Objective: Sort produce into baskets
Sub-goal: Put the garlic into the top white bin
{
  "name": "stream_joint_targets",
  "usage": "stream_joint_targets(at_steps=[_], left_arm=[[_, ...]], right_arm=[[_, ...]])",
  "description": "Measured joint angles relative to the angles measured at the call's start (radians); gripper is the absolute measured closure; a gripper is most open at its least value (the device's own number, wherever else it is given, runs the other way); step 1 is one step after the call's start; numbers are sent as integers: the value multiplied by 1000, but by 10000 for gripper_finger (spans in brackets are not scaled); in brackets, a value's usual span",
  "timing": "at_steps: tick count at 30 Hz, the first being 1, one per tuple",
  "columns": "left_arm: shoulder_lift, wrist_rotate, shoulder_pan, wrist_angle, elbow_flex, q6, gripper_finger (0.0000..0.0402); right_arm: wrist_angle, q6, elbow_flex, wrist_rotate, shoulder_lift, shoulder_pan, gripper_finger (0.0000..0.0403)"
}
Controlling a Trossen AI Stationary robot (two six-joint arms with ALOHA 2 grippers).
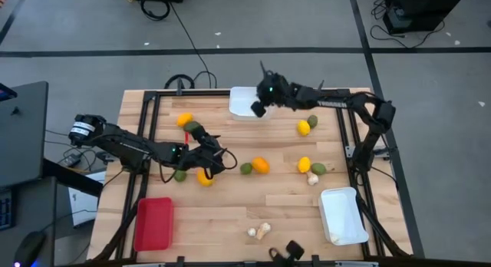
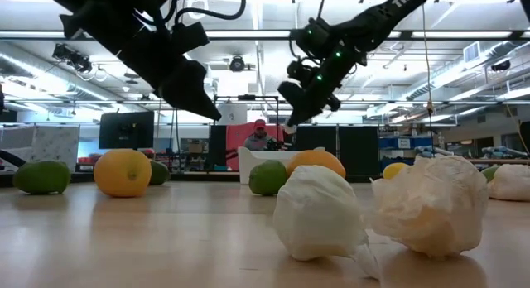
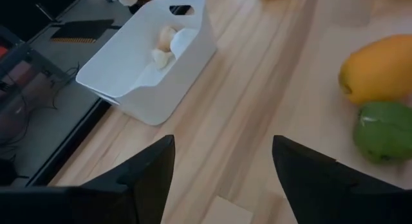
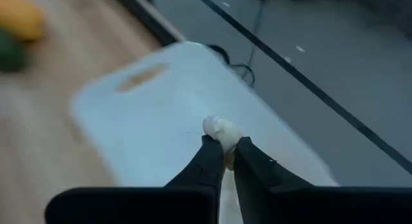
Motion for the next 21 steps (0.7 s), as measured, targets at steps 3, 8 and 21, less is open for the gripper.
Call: stream_joint_targets(at_steps=[3,8,21], left_arm=[[0,2,0,15,-4,0,136],[0,3,0,19,-4,0,136],[0,3,13,81,-4,16,136]], right_arm=[[-73,-4,-1,-117,0,-56,361],[-67,-33,-40,-189,3,-90,356],[-62,-155,-38,-127,-2,-54,225]])
